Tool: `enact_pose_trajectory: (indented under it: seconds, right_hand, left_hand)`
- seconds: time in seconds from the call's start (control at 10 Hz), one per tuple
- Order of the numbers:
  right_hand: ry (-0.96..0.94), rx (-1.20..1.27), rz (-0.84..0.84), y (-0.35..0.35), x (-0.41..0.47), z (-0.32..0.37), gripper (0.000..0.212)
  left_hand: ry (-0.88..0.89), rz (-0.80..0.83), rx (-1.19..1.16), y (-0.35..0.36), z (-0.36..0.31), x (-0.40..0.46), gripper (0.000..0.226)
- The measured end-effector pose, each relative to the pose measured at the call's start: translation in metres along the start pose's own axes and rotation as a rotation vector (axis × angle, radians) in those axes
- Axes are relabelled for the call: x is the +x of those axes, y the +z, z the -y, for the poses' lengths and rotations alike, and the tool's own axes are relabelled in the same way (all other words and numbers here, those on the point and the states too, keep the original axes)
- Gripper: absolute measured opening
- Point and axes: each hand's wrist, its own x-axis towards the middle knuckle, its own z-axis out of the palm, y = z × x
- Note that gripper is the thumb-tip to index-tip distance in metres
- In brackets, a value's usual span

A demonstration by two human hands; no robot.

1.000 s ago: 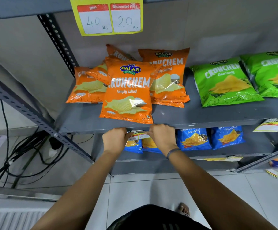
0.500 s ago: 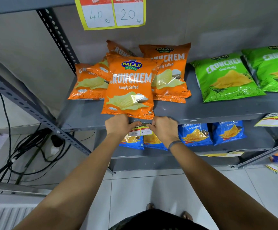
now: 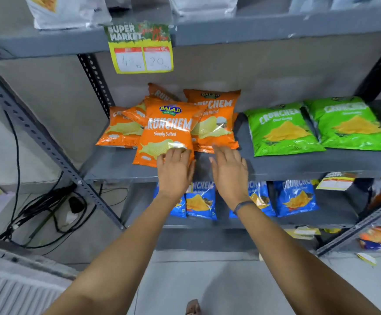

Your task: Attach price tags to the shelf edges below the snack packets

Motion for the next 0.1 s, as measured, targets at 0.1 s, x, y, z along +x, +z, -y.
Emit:
enact_pose_trajectory:
  seconds: [0.1]
  right_hand:
    - [-0.032,-0.084,-0.154,-0.0422,0.03,-0.008,0.045]
  left_hand:
    - [0.065,-0.237,-0.057,-0.0382,-0.0335,0.0351,0.039]
